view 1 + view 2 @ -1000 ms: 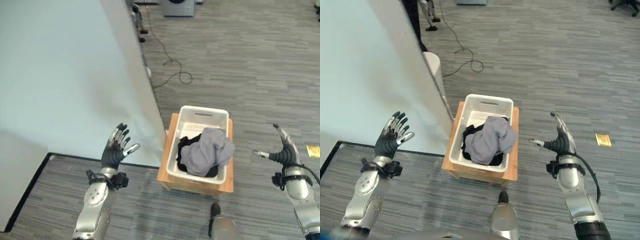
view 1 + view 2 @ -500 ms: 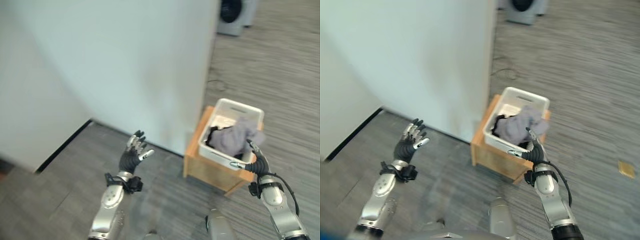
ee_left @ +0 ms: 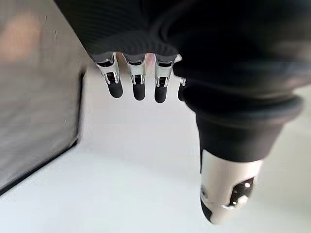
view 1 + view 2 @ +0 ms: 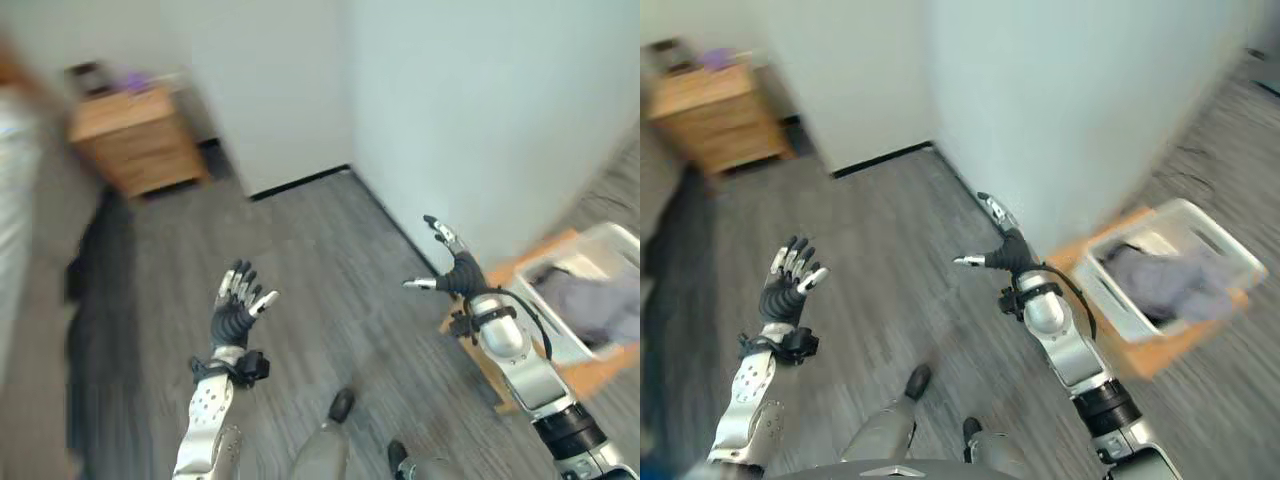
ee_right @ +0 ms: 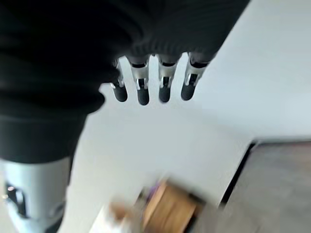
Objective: Pick up bed clothes into laundry basket.
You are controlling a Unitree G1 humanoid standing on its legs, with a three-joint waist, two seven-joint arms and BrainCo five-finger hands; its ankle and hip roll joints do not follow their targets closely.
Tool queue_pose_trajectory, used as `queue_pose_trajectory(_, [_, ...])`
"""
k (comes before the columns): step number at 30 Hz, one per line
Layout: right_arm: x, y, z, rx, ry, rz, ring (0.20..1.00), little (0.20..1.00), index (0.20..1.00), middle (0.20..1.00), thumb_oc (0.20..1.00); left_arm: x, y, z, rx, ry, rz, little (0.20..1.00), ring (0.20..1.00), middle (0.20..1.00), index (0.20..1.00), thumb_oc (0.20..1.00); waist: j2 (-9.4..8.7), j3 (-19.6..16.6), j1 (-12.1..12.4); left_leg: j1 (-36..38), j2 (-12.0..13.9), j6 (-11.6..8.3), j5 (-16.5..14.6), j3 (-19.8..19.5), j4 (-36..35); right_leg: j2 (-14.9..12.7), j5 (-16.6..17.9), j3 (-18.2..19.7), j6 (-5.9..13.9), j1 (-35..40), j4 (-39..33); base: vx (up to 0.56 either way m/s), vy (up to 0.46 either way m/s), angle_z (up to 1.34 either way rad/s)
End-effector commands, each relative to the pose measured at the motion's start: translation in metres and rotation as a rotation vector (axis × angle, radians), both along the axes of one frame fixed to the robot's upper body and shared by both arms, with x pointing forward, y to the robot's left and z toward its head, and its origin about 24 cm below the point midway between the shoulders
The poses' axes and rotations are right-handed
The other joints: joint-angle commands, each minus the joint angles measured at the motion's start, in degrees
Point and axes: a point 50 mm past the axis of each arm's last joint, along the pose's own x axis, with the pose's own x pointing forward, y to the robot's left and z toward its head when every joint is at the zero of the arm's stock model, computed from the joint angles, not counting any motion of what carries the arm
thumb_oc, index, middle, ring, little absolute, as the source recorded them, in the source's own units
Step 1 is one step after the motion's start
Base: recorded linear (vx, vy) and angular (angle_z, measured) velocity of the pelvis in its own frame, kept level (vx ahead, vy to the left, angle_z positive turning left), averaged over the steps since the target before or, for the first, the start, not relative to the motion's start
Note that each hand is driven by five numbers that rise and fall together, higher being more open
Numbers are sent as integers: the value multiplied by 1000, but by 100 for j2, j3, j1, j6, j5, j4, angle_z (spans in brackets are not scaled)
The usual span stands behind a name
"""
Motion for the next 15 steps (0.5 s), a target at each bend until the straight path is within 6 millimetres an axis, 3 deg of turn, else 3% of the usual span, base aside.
queue_pose_trajectory(1, [4, 7, 28, 58, -134, 24, 1000, 1000, 1000, 1000, 1000, -7, 25, 15, 0, -87, 108, 1000, 1000, 1000, 1000, 1000, -249, -145, -164, 832, 99, 92, 402, 660, 324, -757, 460, -1369, 739, 842, -1863, -240, -24, 227])
queue_pose_trajectory(2, [5, 5, 29, 58, -136, 15, 1000, 1000, 1000, 1000, 1000, -6, 29, 16, -7, -90, 141, 1000, 1000, 1000, 1000, 1000, -313, -169, -190, 937, 341, 81, 365, 837, 435, -867, 475, -1662, 744, 842, -1870, -127, 3, 159])
queue_pose_trajectory(3, [5, 5, 29, 58, -138, 15, 1000, 1000, 1000, 1000, 1000, -5, 29, 16, -7, -91, 141, 1000, 1000, 1000, 1000, 1000, -318, -171, -212, 916, 333, 77, 398, 818, 426, -871, 492, -1683, 744, 830, -1874, -149, 35, 252])
queue_pose_trajectory(4, [8, 3, 25, 52, -118, -4, 1000, 1000, 1000, 1000, 1000, -4, 31, 14, -30, -78, 161, 1000, 1000, 1000, 1000, 1000, -355, -223, -275, 1168, 852, 5, 452, 1232, 418, -1014, 480, -2161, 739, 840, -1876, -117, 76, 215])
queue_pose_trajectory(5, [8, 2, 22, 54, -105, -9, 1000, 1000, 1000, 1000, 1000, -4, 32, 12, -34, -70, 166, 1000, 1000, 1000, 1000, 1000, -350, -254, -300, 1346, 1113, -70, 453, 1477, 322, -1079, 459, -2442, 752, 867, -1865, -116, 74, 196])
queue_pose_trajectory(6, [8, 2, 22, 54, -105, -9, 1000, 1000, 1000, 1000, 1000, -4, 32, 12, -34, -70, 166, 1000, 1000, 1000, 1000, 1000, -359, -257, -318, 1337, 1102, -71, 499, 1464, 289, -1086, 479, -2460, 749, 857, -1873, -60, 92, 133])
queue_pose_trajectory(9, [8, -2, 14, 47, -72, -25, 1000, 1000, 1000, 1000, 1000, -3, 31, 10, -34, -56, 151, 1000, 1000, 1000, 1000, 1000, -283, -340, -439, 1694, 1567, -307, 713, 2269, -288, -1329, 490, -3227, 852, 979, -1866, -51, 151, 167])
queue_pose_trajectory(10, [8, -4, 9, 40, -47, -34, 1000, 1000, 1000, 1000, 1000, -3, 30, 6, -30, -31, 140, 1000, 1000, 1000, 1000, 1000, -231, -378, -470, 1828, 1600, -324, 775, 2467, -541, -1377, 528, -3415, 895, 1015, -1863, -22, 278, 157])
queue_pose_trajectory(11, [9, -7, 6, 43, -32, -42, 1000, 1000, 1000, 1000, 1000, -1, 31, 5, 1, -14, 128, 1000, 1000, 1000, 1000, 1000, -172, -448, -470, 1914, 1413, -309, 817, 2542, -846, -1506, 630, -3686, 953, 1089, -1823, 3, 301, 133])
queue_pose_trajectory(15, [8, -1, 3, 124, 1, -12, 1000, 1000, 1000, 1000, 1000, 0, 37, 10, 60, -15, 144, 1000, 1000, 1000, 1000, 1000, -149, -487, -344, 2045, 936, -69, 796, 2223, -1294, -1882, 588, -3935, 1048, 968, -1245, 13, 283, 89])
